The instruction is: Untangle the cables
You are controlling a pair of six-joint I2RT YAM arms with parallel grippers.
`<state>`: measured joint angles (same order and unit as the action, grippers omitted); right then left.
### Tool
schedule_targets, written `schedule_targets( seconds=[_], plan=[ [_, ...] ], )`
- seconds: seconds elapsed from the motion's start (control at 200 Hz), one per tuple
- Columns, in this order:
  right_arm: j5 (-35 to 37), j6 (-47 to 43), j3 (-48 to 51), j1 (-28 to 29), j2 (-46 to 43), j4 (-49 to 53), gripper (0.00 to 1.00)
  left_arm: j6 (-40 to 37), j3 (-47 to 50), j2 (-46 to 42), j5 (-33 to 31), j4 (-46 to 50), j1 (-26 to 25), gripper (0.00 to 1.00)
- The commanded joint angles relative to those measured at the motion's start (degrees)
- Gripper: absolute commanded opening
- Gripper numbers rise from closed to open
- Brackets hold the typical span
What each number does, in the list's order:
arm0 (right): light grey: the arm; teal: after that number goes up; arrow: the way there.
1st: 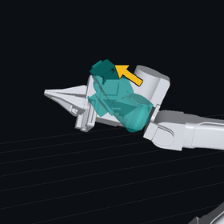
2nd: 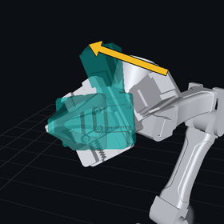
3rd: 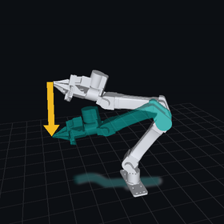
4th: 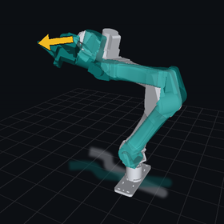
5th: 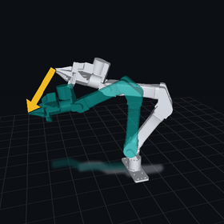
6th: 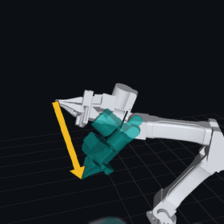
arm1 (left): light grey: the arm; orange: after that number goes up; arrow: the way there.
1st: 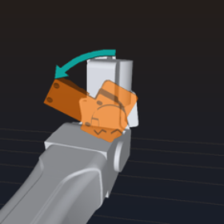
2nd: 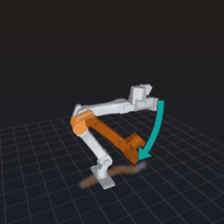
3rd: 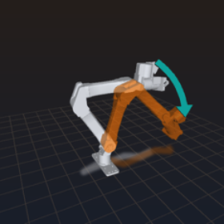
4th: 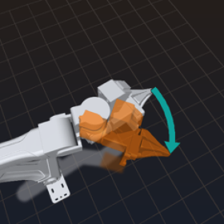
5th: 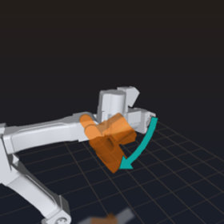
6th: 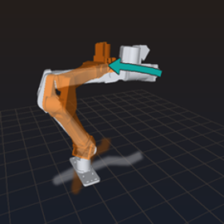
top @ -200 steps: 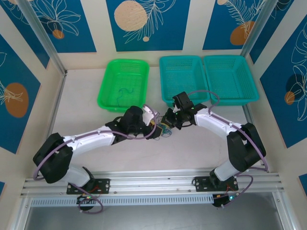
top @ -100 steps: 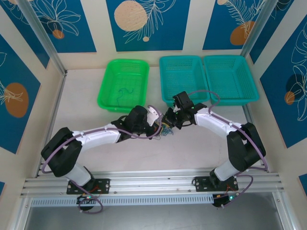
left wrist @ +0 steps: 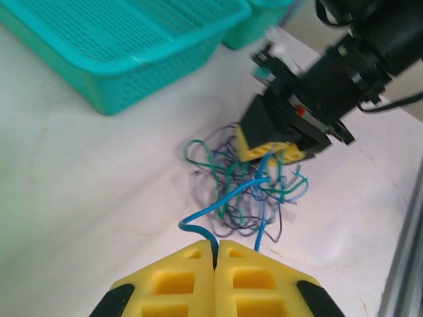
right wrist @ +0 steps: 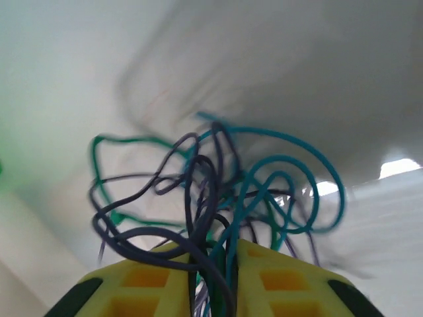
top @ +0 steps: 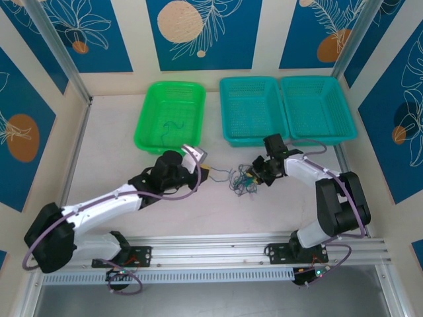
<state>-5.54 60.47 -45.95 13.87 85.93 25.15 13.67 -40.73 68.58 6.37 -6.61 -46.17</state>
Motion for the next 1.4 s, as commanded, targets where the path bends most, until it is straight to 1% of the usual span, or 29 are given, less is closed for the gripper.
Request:
schedule_targets(
  seconds=[0.0, 0.09, 0.185, 0.295, 0.395, 0.455, 0.525, 0.64, 0.8, 0.965, 1.085, 1.15, 1.22, 1.29, 1.395],
  plan=[
    [2.07, -1.23, 3.05, -3.60, -4.16, 1.06, 0.22, 3.74, 2.53, -5.35, -7.90, 3.41, 1.76, 0.00],
    [3.97, -1.01, 4.91, -5.04, -6.98, 0.80, 0.20, 7.12, 4.83, -8.89, -9.80, 4.87, 4.23, 0.00],
    [5.09, -2.79, 5.19, -3.16, -9.63, -0.09, 0.20, 8.07, 6.58, -10.45, -8.17, 4.91, 6.07, 0.00],
    [5.96, -6.28, 3.58, 1.84, -10.78, -0.72, 0.21, 8.90, 6.75, -10.34, -7.17, 4.58, 6.53, 0.00],
    [0.17, -11.53, 2.59, 6.21, -10.93, -4.83, 0.19, 11.44, 5.68, -10.91, -9.04, 3.81, 7.92, 0.00],
    [-1.66, -13.02, 2.24, 8.95, -10.83, -7.11, 0.18, 12.84, 4.05, -10.80, -10.84, 4.11, 10.49, 0.00],
    [-0.30, -13.98, 0.91, 12.27, -10.70, -7.20, 0.17, 13.62, 1.81, -9.38, -9.31, 2.84, 15.33, 0.00],
    [1.47, -15.20, -0.42, 15.16, -10.65, -6.45, 0.16, 13.24, -2.40, -4.05, -7.01, -1.12, 23.01, 0.00],
    [1.26, -15.03, -1.15, 15.66, -10.69, -5.33, 0.16, 9.89, -11.73, 7.53, -5.79, -1.63, 29.69, 0.00],
    [-0.68, -16.23, -1.95, 15.74, -11.13, -4.84, 0.16, 5.71, -23.06, 20.62, -7.51, 3.04, 32.87, 0.00],
    [-1.18, -16.99, -2.63, 15.84, -12.01, -4.78, 0.16, 5.65, -26.37, 26.50, -8.50, 2.02, 33.63, 0.00],
    [-1.14, -17.38, -3.34, 15.88, -12.34, -4.34, 0.16, 5.58, -28.09, 28.49, -8.42, 1.92, 33.65, 0.08],
    [-1.52, -17.90, -3.98, 15.89, -12.68, -4.23, 0.16, 5.82, -30.08, 29.79, -7.48, 2.99, 33.69, 0.21],
    [-2.14, -18.34, -4.34, 15.83, -13.12, -4.40, 0.16, 6.74, -30.98, 29.46, -5.51, 3.87, 33.65, 0.26],
    [-2.72, -18.21, -4.81, 15.84, -13.59, -4.58, 0.16, 9.59, -29.48, 26.24, -1.84, 3.35, 33.69, 0.30]
  ],
)
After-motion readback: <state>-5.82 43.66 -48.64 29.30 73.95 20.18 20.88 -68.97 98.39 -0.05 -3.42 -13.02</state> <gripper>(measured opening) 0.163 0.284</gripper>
